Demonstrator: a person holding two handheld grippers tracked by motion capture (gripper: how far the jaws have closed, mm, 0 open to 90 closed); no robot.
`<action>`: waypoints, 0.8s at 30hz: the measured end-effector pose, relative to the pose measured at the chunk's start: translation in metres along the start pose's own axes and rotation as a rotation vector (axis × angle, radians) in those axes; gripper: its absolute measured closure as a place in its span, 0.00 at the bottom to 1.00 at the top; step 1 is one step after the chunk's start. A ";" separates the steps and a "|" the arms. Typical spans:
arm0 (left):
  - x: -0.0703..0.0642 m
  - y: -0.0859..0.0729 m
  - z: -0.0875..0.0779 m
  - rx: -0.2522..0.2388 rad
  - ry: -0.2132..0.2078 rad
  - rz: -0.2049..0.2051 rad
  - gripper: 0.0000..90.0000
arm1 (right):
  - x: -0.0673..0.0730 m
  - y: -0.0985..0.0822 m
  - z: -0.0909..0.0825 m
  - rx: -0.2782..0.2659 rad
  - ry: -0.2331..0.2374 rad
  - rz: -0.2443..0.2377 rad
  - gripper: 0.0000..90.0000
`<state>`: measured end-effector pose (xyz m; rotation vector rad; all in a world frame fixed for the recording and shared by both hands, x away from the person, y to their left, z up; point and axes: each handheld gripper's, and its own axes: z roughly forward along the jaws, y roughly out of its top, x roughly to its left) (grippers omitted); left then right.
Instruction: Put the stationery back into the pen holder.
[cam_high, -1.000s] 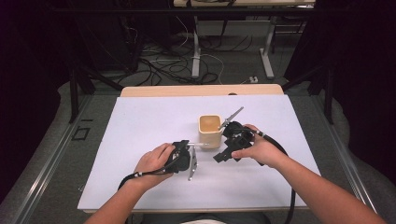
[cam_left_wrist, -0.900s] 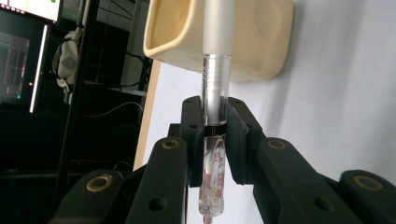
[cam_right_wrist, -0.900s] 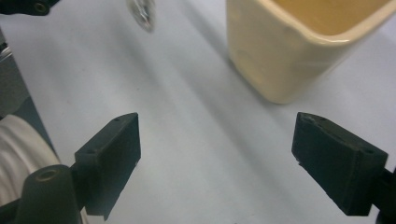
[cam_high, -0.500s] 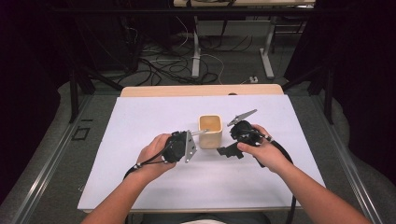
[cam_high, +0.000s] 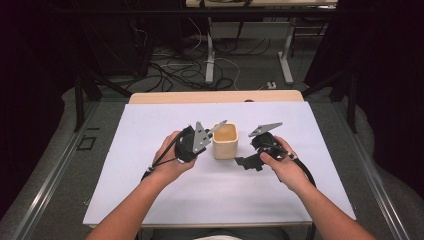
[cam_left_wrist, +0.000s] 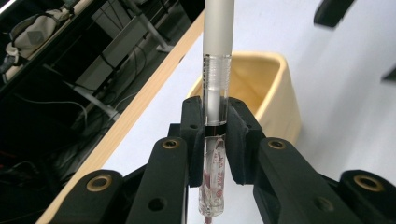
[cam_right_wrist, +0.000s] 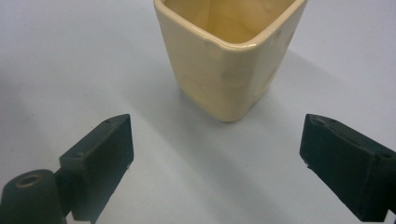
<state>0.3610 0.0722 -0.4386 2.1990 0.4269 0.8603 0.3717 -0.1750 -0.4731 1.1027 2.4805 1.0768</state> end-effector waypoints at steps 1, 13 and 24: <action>0.000 0.000 0.000 0.000 0.000 0.000 0.88 | 0.000 -0.001 0.000 0.011 -0.007 -0.005 0.10; 0.021 0.013 0.010 -0.087 -0.076 -0.227 0.88 | -0.004 -0.006 0.003 -0.033 -0.079 -0.004 0.06; 0.033 0.027 0.029 -0.151 -0.161 -0.413 0.88 | -0.008 -0.010 -0.001 -0.089 -0.099 0.009 0.06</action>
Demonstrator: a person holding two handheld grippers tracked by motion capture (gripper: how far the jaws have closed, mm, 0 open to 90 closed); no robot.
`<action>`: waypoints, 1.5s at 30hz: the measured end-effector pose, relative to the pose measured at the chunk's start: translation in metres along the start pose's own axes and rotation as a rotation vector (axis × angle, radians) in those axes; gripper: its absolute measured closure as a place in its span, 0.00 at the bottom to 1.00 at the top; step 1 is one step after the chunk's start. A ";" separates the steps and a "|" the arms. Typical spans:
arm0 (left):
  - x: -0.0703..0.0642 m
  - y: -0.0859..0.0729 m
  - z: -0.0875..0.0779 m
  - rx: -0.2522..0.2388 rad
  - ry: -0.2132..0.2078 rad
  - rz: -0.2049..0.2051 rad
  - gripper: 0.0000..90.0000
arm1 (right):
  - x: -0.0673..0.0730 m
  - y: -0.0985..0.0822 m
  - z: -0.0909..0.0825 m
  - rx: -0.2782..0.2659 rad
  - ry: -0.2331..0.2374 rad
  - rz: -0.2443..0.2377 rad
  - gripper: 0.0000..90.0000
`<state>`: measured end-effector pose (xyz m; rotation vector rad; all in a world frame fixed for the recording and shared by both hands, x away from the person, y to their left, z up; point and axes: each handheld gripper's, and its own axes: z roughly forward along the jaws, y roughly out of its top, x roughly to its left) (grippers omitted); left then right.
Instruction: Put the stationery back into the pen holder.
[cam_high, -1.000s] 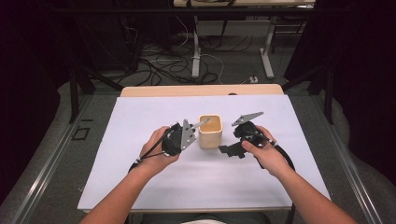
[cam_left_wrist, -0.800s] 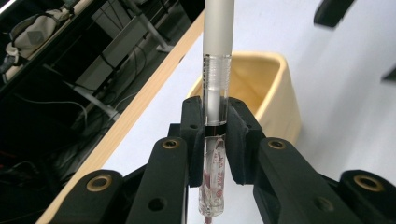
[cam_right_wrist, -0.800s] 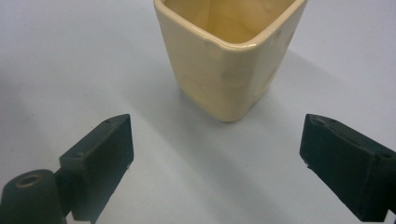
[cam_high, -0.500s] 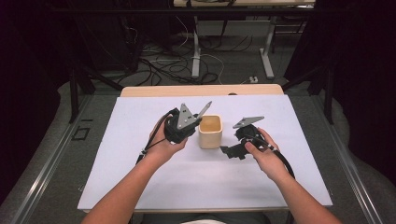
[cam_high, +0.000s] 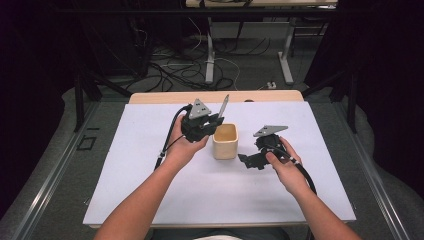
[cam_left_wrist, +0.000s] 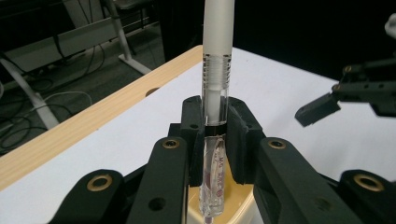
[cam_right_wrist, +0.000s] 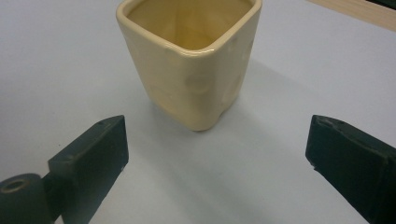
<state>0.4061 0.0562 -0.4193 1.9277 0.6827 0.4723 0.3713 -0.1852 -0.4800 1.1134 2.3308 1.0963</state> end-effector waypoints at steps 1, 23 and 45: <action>0.000 0.001 0.002 -0.003 -0.006 -0.012 0.88 | -0.001 0.000 0.000 -0.006 -0.001 -0.002 0.06; 0.006 -0.016 0.043 0.065 -0.013 -0.114 0.88 | -0.004 -0.008 0.001 -0.007 0.000 0.020 0.06; 0.010 -0.031 0.050 0.126 -0.006 -0.166 0.86 | -0.002 -0.011 0.005 0.002 0.013 0.019 0.07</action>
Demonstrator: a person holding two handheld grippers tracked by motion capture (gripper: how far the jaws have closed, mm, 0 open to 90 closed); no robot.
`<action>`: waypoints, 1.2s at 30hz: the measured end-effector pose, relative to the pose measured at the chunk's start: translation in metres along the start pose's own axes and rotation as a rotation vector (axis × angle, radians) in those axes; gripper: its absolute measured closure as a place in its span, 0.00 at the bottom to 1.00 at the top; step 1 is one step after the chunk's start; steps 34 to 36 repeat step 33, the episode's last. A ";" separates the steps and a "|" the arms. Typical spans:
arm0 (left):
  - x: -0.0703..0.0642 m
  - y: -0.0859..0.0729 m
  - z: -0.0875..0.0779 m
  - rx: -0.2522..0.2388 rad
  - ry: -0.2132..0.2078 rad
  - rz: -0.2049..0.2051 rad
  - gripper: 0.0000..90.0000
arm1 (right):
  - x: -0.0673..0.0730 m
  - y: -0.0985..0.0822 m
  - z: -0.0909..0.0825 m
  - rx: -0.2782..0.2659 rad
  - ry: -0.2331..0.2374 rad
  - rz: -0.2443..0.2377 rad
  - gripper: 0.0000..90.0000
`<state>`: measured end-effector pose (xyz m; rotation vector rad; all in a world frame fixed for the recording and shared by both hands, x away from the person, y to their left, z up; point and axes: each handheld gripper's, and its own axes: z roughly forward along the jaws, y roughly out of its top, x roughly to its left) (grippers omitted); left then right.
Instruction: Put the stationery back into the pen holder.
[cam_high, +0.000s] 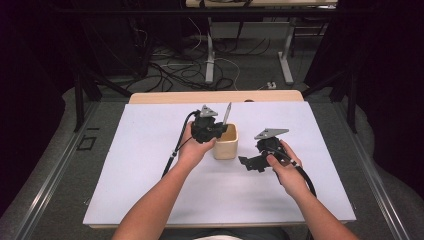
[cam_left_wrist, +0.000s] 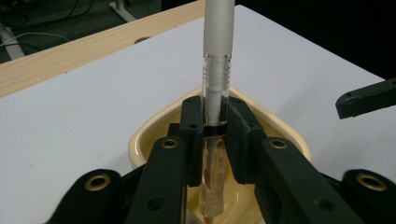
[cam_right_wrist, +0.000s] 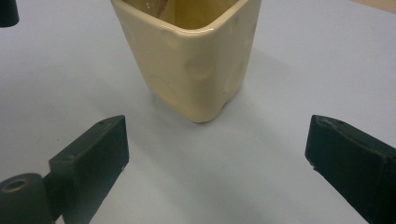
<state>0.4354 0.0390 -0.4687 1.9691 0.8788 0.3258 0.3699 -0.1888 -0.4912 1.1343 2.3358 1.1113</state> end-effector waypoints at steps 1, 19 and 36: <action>0.000 0.000 -0.002 -0.009 -0.007 -0.006 0.81 | 0.000 0.000 0.000 0.000 0.000 0.001 0.07; 0.016 -0.010 -0.060 -0.129 0.057 -0.023 0.34 | -0.002 -0.002 -0.001 0.008 -0.001 0.009 0.07; 0.035 -0.052 -0.105 -0.093 0.101 -0.135 0.06 | -0.009 -0.005 -0.003 -0.001 -0.013 0.041 0.07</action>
